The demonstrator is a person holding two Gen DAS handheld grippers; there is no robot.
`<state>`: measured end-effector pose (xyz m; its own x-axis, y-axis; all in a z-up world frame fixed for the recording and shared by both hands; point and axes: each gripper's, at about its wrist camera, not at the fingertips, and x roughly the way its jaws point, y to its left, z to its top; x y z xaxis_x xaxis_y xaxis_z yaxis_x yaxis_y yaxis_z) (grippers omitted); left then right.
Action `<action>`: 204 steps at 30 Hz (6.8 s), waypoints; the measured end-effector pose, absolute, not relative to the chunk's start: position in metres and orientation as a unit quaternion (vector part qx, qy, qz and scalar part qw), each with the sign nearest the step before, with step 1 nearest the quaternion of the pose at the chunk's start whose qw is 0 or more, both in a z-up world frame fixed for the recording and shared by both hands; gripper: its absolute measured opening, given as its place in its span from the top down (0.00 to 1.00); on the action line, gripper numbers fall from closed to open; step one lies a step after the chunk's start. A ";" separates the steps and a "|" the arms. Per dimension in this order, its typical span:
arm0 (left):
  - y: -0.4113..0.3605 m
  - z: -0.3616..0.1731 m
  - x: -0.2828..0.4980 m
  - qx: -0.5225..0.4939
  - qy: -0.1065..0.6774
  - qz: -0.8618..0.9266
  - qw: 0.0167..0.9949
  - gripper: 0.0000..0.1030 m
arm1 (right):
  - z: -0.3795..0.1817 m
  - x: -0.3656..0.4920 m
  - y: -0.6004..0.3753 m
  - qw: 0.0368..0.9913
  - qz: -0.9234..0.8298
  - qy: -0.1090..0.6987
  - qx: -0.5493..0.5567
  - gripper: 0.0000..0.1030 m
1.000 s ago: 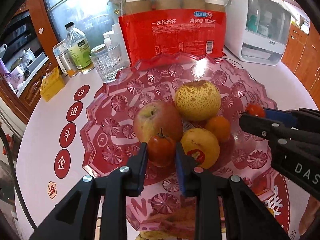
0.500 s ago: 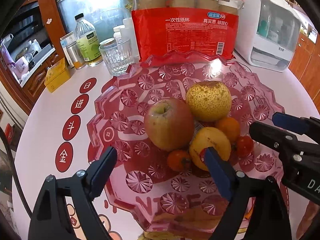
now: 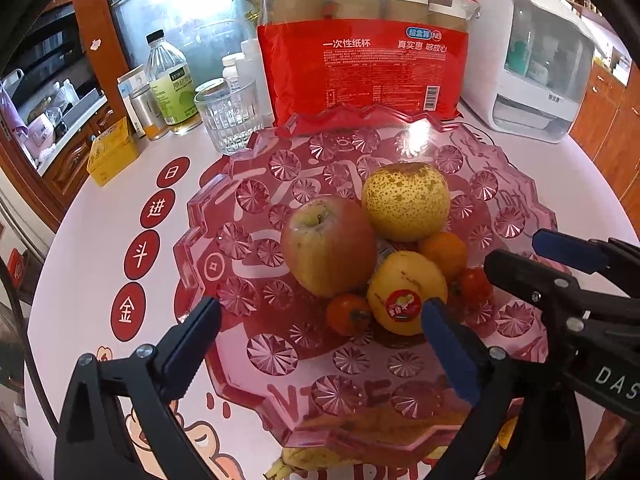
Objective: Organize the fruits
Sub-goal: 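Withdraw both tools from the bowl toward the fruits on the cloth, then close the left gripper on a small red apple while the right gripper grasps a tangerine, then carry the red apple and tangerine up into the pink bowl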
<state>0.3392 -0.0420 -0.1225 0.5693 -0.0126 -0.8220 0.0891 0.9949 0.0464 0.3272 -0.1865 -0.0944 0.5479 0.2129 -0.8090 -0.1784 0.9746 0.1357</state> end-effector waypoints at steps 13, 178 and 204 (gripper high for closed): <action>-0.035 -0.113 0.331 0.036 0.470 -0.033 0.881 0.00 | -0.085 0.319 -0.181 0.881 0.116 0.459 0.019 0.44; -0.005 0.040 0.222 0.064 0.412 -0.061 0.907 0.69 | 0.095 0.201 -0.198 0.935 0.120 0.333 -0.036 0.67; -0.024 -0.013 0.405 0.142 0.481 -0.031 0.865 0.69 | -0.006 0.366 -0.200 0.869 0.103 0.484 0.008 0.67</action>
<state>0.4047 -0.0245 -0.0130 0.5358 0.0830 -0.8403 0.1902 0.9577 0.2159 0.3664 -0.1996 -0.0061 0.5100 0.1875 -0.8395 -0.1716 0.9785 0.1143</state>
